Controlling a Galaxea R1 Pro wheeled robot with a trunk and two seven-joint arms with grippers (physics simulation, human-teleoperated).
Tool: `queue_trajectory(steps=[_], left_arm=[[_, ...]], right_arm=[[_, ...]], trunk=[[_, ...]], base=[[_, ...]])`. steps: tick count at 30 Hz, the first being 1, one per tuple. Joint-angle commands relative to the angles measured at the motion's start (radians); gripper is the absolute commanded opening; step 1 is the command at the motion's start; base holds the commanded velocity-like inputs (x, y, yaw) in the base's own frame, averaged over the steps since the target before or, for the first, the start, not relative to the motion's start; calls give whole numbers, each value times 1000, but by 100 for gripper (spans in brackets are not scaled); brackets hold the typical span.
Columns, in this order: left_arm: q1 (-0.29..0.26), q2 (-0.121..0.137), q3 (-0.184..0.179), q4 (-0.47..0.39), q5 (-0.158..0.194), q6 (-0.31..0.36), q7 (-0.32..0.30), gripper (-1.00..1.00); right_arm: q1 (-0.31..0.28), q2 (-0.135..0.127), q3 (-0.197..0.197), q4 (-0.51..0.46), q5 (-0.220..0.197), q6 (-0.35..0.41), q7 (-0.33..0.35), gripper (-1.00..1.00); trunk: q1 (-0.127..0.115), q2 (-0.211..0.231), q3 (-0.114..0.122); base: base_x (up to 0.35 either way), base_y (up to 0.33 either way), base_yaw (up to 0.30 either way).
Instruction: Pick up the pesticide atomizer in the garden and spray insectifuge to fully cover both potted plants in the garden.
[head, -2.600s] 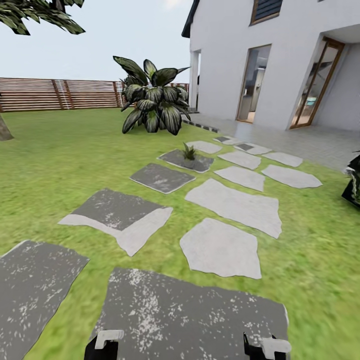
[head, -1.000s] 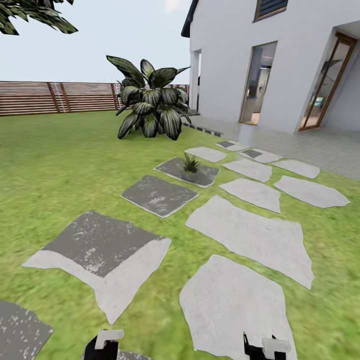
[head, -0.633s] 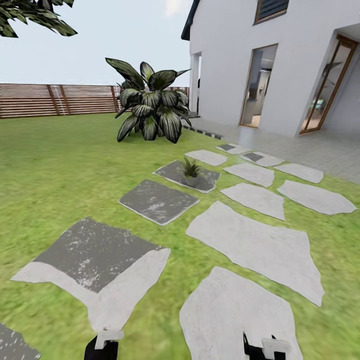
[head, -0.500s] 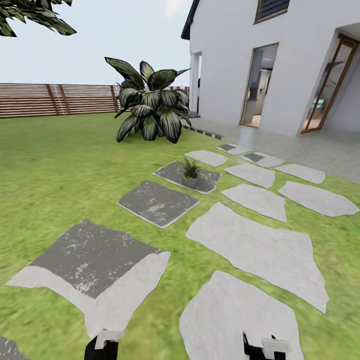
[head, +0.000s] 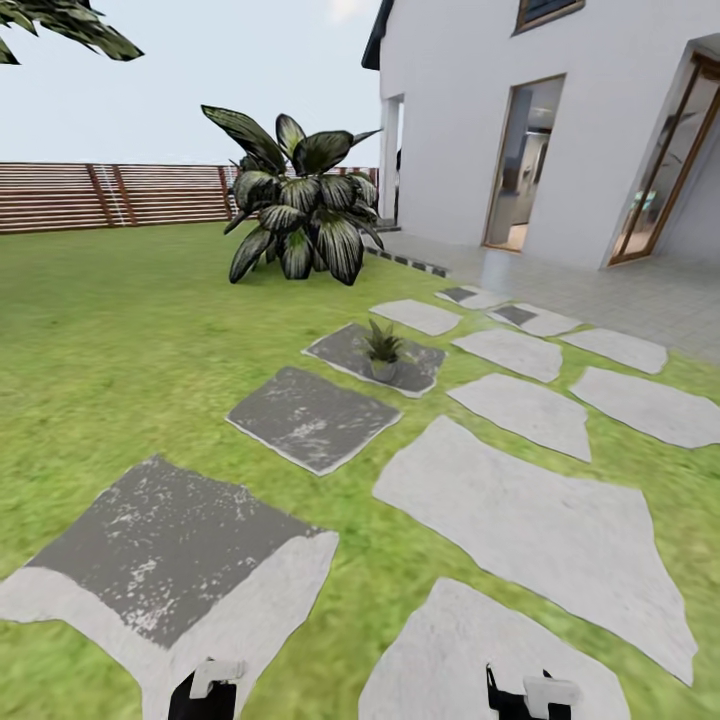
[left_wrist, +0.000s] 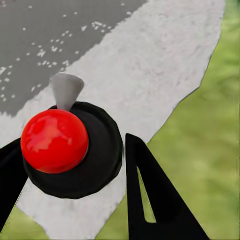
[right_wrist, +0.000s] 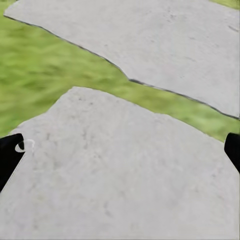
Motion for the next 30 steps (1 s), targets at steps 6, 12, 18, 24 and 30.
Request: queue_trajectory(steps=[6,12,18,24,30], left_arm=[[-1,1,-9,0,10,-3,4,-100],[-1,1,-9,0,10,-3,4,-100],[-1,0,-9,0,10,-3,4,-100],[-1,1,-9,0,10,-3,4,-100],[-1,1,-9,0,10,-3,4,-100]], right_arm=[[0,0,9,1,-8,-2,-2,100],[0,0,9,1,-8,-3,-2,100],[0,0,9,1,-8,-2,-2,100],[0,-2,9,1,-7,-3,-1,100],[0,-7,9,1,-6,-3,-2,100]], trunk=[[0,0,-1],[0,0,-1],[0,0,-1],[0,0,-1],[0,0,-1]], base=[[338,0,0],[338,0,0],[338,0,0],[338,0,0],[338,0,0]])
